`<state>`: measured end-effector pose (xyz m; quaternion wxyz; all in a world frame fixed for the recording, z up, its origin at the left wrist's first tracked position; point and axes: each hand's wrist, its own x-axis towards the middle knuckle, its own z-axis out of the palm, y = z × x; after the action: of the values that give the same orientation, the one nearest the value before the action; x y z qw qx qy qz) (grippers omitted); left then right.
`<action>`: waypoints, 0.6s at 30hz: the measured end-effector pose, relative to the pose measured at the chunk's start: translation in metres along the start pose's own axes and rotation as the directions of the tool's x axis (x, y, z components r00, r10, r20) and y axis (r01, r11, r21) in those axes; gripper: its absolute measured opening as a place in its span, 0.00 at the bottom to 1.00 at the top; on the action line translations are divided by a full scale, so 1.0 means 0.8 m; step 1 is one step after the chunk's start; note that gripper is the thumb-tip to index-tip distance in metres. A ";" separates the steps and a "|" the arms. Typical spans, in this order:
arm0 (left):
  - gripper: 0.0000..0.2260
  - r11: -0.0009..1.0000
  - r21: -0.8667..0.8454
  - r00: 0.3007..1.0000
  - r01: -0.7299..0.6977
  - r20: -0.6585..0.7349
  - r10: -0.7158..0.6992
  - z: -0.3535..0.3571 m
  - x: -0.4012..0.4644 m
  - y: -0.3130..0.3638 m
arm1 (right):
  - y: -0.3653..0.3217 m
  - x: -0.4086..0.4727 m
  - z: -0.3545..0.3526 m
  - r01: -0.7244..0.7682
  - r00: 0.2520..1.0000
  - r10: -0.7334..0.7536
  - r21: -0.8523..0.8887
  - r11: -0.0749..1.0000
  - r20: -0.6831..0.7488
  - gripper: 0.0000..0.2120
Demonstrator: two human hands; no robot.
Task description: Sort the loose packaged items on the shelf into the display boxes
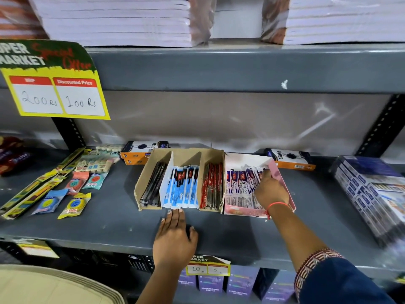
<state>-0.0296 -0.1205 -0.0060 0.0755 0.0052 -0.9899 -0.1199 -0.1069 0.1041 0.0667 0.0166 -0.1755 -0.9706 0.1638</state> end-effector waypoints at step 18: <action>0.41 0.999 -0.032 0.999 0.027 -0.032 -0.028 0.005 0.004 -0.001 | 0.013 0.003 -0.004 0.088 0.996 -0.089 -0.019 0.996 -0.010 0.18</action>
<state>-0.0338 -0.1201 -0.0096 0.0901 0.0195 -0.9863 -0.1365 -0.1054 0.1151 0.0660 0.0274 -0.1334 -0.9788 0.1532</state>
